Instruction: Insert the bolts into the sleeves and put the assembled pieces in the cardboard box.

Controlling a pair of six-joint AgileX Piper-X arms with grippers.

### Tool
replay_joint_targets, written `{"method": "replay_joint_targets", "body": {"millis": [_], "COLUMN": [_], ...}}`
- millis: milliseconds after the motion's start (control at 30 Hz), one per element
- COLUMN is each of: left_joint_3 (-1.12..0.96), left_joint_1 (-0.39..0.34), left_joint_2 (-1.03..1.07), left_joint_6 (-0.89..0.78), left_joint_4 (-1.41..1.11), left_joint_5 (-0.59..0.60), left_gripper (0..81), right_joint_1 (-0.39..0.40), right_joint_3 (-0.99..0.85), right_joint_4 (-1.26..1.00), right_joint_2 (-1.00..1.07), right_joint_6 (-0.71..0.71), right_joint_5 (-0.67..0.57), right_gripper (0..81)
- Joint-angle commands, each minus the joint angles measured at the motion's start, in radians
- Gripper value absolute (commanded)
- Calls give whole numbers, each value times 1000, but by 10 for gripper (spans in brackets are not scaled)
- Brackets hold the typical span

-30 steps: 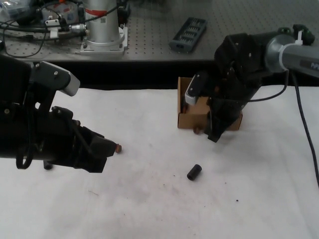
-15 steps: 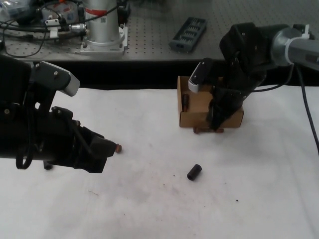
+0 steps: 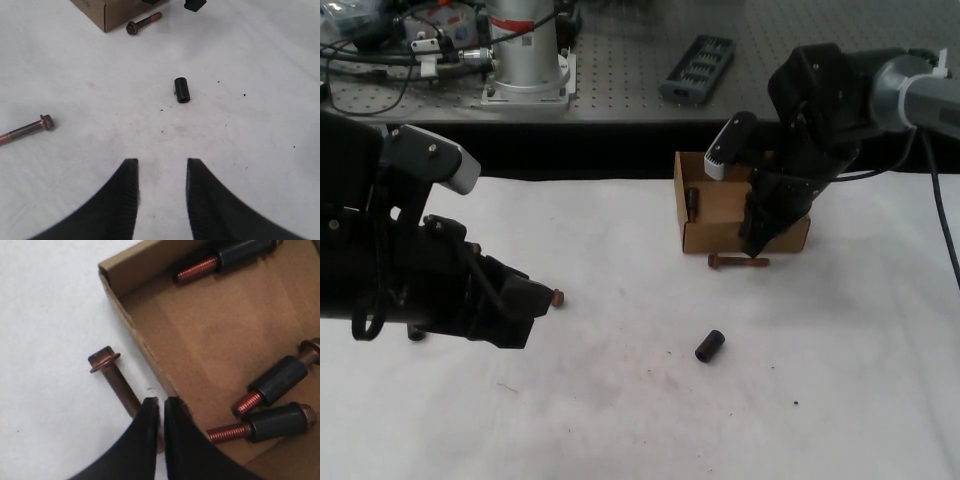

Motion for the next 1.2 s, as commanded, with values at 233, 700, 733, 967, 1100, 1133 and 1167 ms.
{"method": "replay_joint_targets", "body": {"millis": [233,700,733,967,1100,1133,1167], "left_joint_3": [-2,-2,-2,-2,-2,-2,-2], "left_joint_1": [2,2,2,2,2,2,2], "left_joint_2": [-15,-15,-15,-15,-15,-15,-15], "left_joint_6": [8,8,8,8,8,8,8], "left_joint_4": [-5,-5,-5,-5,-5,-5,-5], "left_joint_5": [2,2,2,2,2,2,2], "left_gripper": [241,241,241,241,241,241,241], "right_joint_1": [-8,-8,-8,-6,-2,-2,2], "right_joint_3": [-15,-15,-15,-15,-15,-15,-15], "right_joint_4": [-23,35,43,44,54,55,57], "right_joint_2": [4,31,35,40,40,40,40], "right_joint_6": [6,26,26,26,26,26,26], "right_joint_5": [1,-1,-7,-8,-8,-8,-8], "right_gripper": [54,54,54,54,54,54,54]}}
